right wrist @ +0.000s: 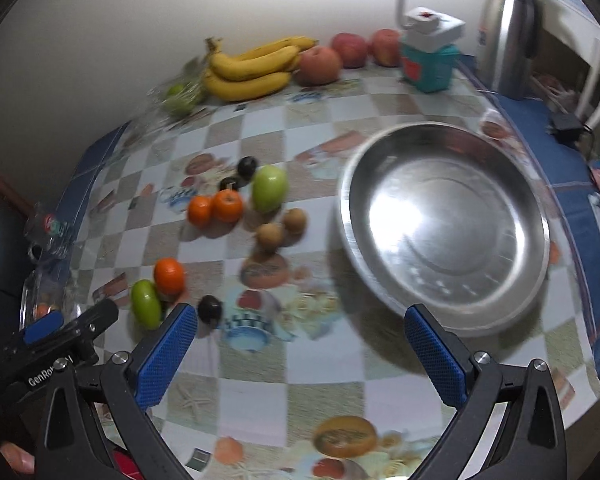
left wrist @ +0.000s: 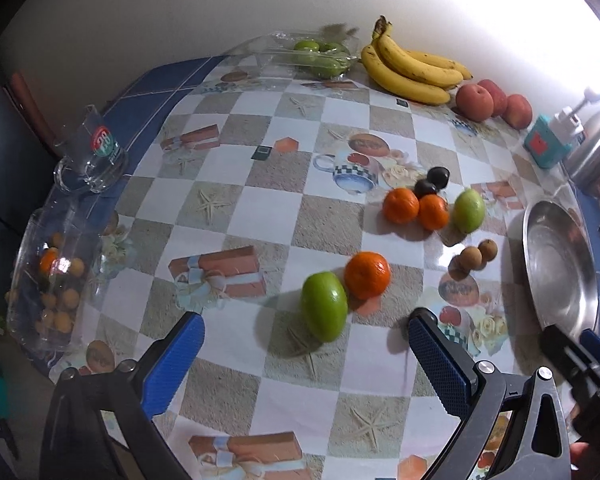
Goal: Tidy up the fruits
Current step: 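Grasp the green mango with the left tool while the right tool grasps the dark plum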
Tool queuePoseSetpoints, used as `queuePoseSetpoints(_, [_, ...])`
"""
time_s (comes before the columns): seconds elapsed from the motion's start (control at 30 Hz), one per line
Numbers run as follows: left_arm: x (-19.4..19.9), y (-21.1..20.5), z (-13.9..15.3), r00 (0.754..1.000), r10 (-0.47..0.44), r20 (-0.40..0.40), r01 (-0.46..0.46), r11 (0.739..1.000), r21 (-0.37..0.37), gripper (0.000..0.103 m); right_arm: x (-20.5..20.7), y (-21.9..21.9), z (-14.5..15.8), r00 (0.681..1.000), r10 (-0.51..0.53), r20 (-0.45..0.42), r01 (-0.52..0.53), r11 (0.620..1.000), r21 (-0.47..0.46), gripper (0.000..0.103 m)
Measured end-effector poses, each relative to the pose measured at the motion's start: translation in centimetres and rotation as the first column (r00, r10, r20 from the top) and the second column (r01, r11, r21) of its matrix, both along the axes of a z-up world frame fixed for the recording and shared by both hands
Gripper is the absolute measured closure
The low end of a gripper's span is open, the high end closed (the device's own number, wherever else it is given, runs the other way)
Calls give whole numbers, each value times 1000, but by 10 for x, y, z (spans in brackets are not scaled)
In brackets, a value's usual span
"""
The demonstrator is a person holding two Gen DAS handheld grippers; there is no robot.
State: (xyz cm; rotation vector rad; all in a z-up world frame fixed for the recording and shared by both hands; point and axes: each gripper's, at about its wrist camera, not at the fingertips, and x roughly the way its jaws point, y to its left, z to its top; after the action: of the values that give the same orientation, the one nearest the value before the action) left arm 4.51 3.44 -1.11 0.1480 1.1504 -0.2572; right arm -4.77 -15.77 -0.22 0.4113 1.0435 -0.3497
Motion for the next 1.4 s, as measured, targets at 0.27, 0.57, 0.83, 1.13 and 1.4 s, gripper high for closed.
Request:
queuePoseSetpoints(0.27, [20, 18, -25, 992, 30, -125, -39, 997, -69, 0, 35, 32, -23, 992, 121, -39, -119, 992, 48, 0])
queuePoseSetpoints(0.57, [37, 37, -38, 990, 107, -91, -114, 991, -68, 0, 56, 43, -58, 986, 140, -95, -129, 985, 115, 0])
queuePoseSetpoints(0.83, [47, 39, -51, 992, 79, -102, -84, 995, -46, 0, 64, 48, -78, 974, 170, -149, -160, 984, 73, 0])
queuePoseSetpoints(1.13, [46, 28, -52, 993, 48, -110, -54, 998, -45, 0, 73, 56, -82, 960, 229, -161, -226, 973, 42, 0])
queuePoseSetpoints(1.4, [42, 6, -54, 988, 2, -154, -16, 996, -84, 16, 75, 61, -82, 959, 249, -138, -247, 968, 34, 28])
